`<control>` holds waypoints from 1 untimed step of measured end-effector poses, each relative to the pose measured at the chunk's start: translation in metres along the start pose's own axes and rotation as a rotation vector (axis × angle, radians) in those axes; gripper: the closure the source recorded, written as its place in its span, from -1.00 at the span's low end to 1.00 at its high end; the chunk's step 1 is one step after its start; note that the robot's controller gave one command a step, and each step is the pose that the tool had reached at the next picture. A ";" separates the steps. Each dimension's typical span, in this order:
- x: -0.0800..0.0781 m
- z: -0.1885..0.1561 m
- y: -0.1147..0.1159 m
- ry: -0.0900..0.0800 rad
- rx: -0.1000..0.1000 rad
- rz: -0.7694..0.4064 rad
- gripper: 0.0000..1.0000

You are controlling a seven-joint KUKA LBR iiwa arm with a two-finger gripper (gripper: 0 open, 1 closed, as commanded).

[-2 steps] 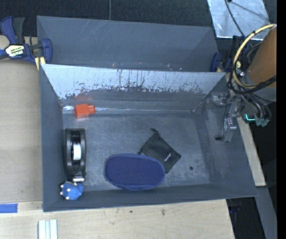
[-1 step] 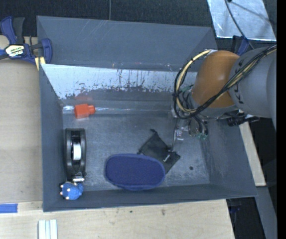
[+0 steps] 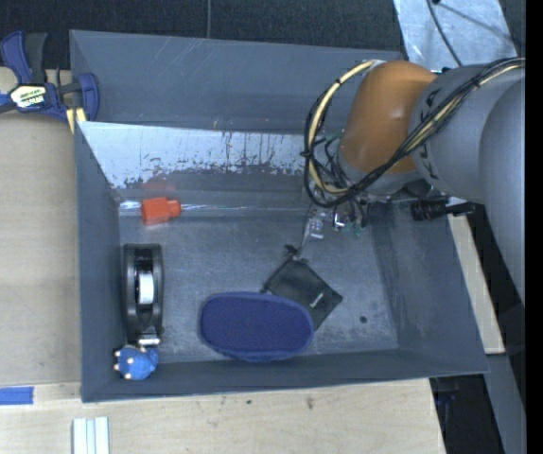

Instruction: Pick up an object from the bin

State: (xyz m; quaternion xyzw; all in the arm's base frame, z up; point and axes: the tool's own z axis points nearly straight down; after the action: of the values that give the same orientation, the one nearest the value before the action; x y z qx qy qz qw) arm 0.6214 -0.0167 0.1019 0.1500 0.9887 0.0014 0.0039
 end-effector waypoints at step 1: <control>0.062 -0.002 -0.002 0.008 0.005 0.123 -1.00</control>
Offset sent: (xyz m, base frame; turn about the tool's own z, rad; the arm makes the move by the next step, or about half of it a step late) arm -0.0585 0.0166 0.0018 0.1247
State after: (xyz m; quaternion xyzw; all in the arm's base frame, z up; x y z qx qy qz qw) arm 0.5618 0.0003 0.1036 0.2107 0.9775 0.0000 -0.0007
